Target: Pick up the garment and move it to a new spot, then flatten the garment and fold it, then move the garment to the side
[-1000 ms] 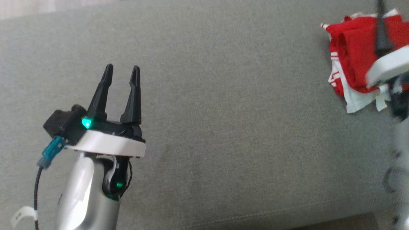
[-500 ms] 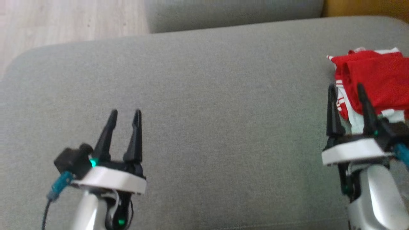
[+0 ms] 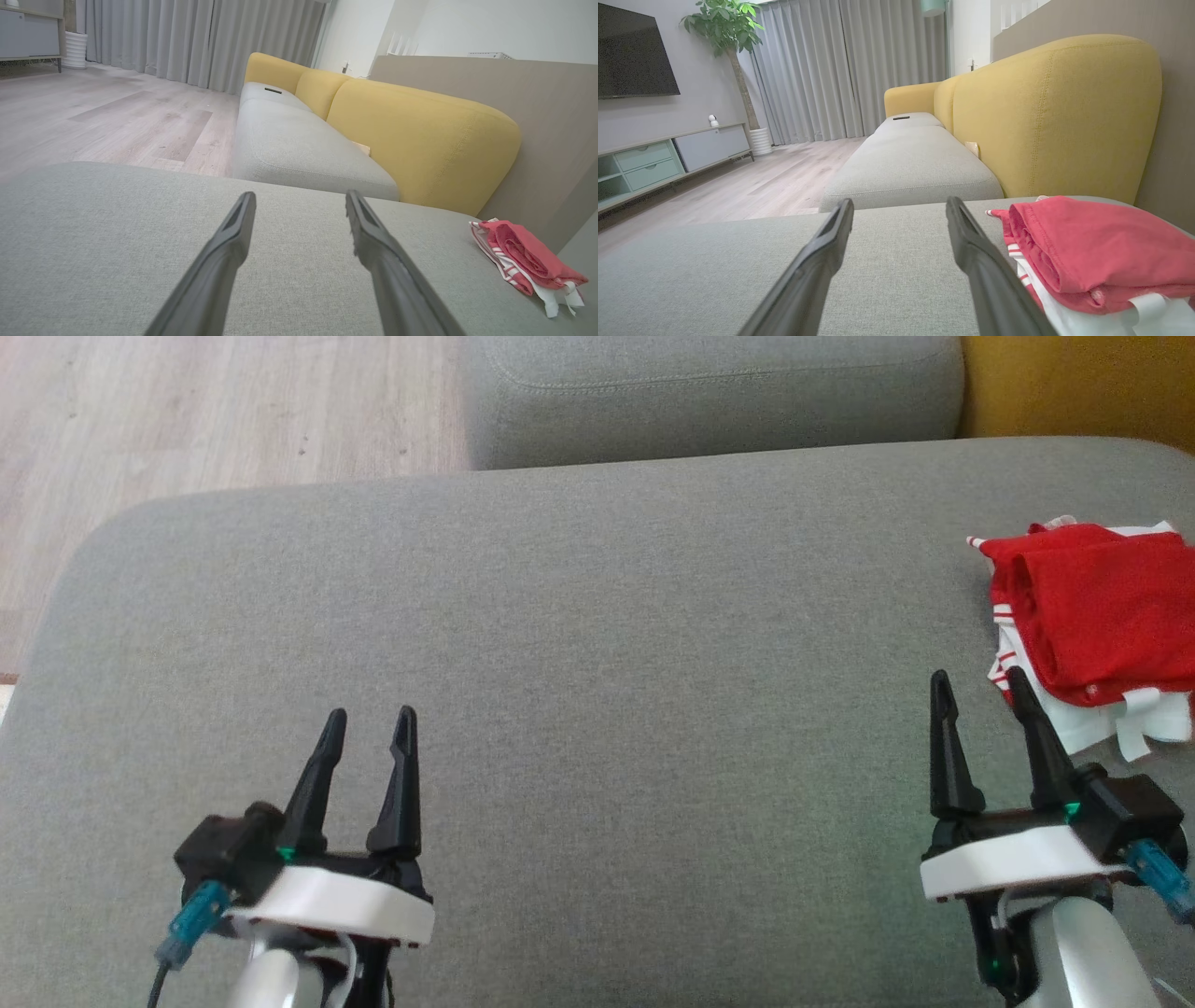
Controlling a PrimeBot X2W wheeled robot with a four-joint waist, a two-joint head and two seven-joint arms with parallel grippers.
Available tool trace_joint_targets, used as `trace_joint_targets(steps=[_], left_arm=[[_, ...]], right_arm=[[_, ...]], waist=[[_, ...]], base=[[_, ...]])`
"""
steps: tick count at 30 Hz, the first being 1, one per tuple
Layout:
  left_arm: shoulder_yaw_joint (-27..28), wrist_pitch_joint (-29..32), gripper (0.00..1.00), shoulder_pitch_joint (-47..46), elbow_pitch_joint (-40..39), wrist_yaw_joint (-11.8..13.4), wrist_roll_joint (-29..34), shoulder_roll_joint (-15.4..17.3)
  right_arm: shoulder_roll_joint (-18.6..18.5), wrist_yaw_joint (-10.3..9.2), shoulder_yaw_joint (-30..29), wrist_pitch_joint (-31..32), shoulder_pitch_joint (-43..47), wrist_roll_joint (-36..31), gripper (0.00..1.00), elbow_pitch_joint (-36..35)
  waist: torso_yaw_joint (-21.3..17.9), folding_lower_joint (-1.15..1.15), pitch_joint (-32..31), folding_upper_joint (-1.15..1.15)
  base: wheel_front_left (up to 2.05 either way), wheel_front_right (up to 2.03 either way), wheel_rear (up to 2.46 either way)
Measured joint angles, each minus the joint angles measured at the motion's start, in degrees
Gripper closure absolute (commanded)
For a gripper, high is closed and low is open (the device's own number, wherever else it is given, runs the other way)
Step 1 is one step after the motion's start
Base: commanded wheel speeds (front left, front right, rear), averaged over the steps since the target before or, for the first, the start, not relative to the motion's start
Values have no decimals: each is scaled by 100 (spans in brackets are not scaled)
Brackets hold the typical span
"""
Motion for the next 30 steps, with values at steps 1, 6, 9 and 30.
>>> trace_joint_targets(steps=[1,6,9,30], left_arm=[[3,0,0,0,-24,27,31,0],[22,0,0,0,-56,75,57,0],[24,0,0,0,-44,91,55,0],[53,0,0,-2,21,176,140,0]], right_arm=[[0,0,0,0,0,0,0,-12],[0,0,14,0,-3,0,0,-58],[0,0,20,0,-3,0,0,-71],[-1,0,85,0,-3,87,0,-79]], waist=[[4,0,6,0],[-14,0,26,0],[-42,0,24,0],[-127,0,-29,0]], base=[[0,0,0],[0,0,0],[0,0,0],[0,0,0]])
